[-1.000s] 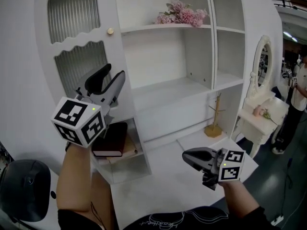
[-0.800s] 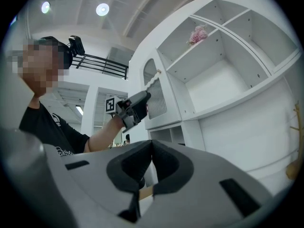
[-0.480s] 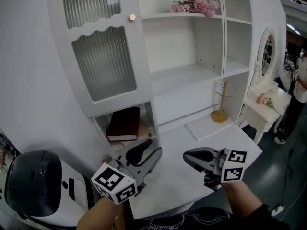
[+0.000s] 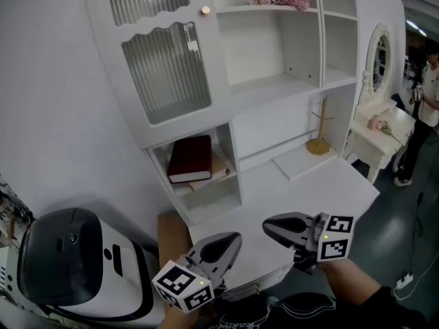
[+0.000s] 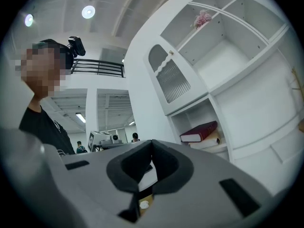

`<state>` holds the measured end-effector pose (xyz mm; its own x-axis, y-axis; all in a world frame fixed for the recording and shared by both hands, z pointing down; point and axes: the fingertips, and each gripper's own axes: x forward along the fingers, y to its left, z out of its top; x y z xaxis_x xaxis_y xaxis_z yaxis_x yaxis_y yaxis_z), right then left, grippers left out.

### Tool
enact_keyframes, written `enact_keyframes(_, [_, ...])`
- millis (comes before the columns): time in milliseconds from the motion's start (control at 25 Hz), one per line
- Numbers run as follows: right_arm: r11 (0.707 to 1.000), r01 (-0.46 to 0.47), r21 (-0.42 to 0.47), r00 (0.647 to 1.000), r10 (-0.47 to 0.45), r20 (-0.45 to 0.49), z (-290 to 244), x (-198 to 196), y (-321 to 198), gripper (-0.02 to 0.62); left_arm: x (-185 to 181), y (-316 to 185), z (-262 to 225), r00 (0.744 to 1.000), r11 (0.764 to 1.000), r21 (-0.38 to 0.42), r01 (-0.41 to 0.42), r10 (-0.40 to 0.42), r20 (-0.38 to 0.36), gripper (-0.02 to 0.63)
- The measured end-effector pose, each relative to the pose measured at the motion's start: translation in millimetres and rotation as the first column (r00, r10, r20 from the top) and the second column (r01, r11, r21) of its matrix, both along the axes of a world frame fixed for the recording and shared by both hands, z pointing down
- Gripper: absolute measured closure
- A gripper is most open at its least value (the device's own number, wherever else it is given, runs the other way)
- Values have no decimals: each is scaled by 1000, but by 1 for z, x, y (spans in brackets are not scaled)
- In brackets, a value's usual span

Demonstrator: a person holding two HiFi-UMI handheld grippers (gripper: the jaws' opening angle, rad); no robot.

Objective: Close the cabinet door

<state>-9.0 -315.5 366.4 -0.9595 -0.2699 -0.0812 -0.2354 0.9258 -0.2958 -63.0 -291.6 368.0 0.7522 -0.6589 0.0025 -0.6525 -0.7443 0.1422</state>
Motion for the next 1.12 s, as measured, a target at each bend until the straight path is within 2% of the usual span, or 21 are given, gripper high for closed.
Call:
enact_keyframes(240, [999, -15, 29, 1000, 15, 2, -3, -5, 27, 591, -10, 18, -7, 998, 1000, -1, 15, -15, -58, 601])
enact_keyframes(600, [997, -43, 58, 999, 44, -12, -4, -4, 36, 591, -5, 30, -8, 999, 999, 53, 7, -5, -38, 601])
enact_keyframes(1120, [998, -29, 50, 1000, 29, 3, -1, -10, 28, 591, -17, 20, -9, 997, 998, 28, 62, -61, -53, 601])
